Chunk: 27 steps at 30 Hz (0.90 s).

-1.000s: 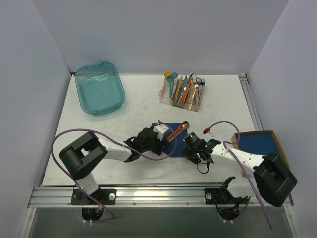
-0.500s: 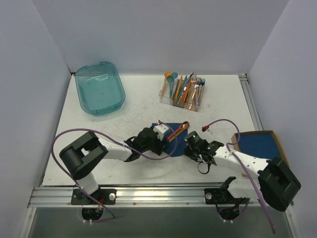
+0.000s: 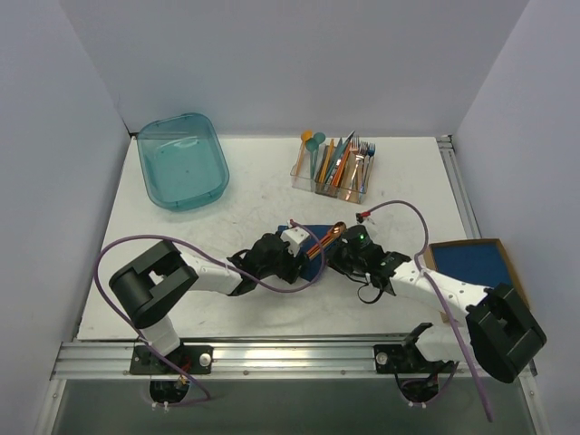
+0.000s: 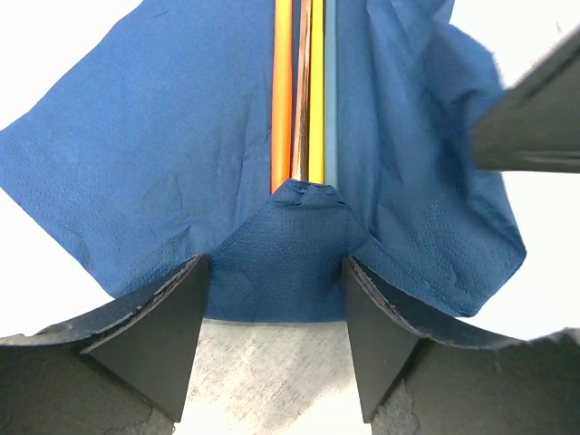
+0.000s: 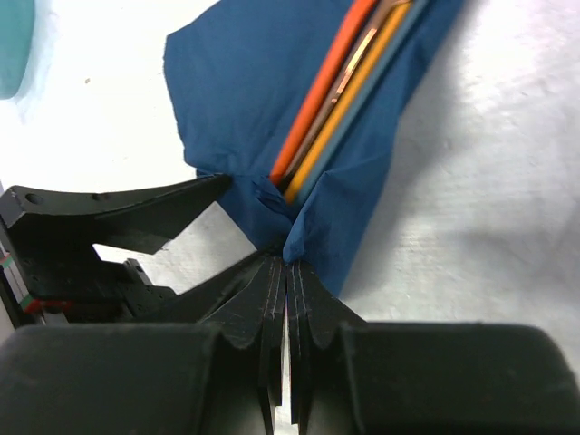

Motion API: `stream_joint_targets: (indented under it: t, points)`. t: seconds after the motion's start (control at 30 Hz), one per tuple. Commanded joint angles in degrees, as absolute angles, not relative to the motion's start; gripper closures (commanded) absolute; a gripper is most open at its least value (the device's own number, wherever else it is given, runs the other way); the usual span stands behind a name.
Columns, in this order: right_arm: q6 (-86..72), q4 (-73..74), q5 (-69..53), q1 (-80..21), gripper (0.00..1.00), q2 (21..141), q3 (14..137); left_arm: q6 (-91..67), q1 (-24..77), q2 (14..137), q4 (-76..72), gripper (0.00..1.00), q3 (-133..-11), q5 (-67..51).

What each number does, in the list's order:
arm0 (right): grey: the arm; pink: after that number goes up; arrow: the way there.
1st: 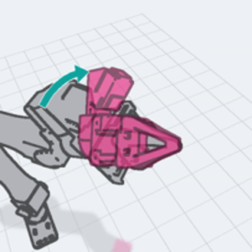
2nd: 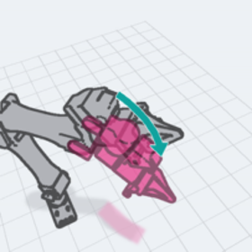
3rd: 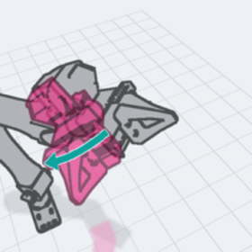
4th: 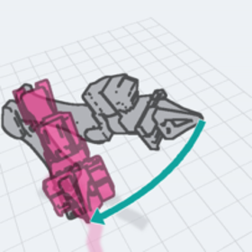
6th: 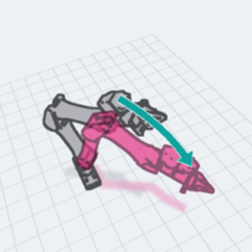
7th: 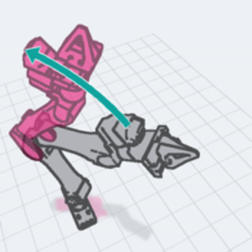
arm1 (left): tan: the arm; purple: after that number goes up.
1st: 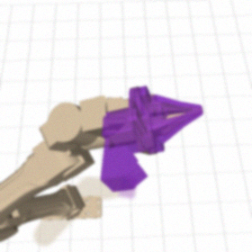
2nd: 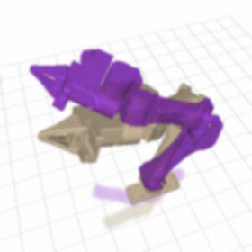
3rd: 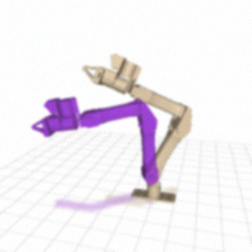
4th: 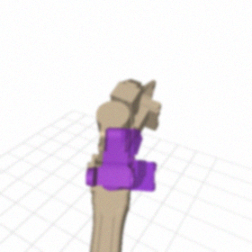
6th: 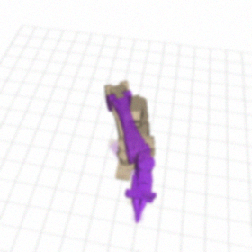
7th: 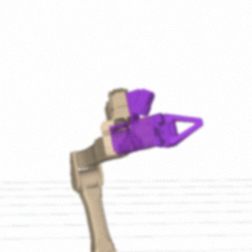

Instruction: Place the utensils on the paper napkin and roll it up

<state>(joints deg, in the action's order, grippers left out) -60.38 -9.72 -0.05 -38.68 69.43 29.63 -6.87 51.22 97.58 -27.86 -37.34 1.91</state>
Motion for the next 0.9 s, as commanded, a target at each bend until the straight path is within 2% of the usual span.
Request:
stream_joint_targets:
  t: [0.0,0.87]
  points:
    - [-56.7,-16.2,-4.8,-37.9,1.00,72.0,32.4,-8.0,51.6,99.6,-24.2,0.32,-37.5,0.0]
    - [-49.2,-29.5,-15.6,-32.6,1.00,86.7,39.2,-10.0,51.5,99.2,-25.3,0.33,-36.3,-1.8]
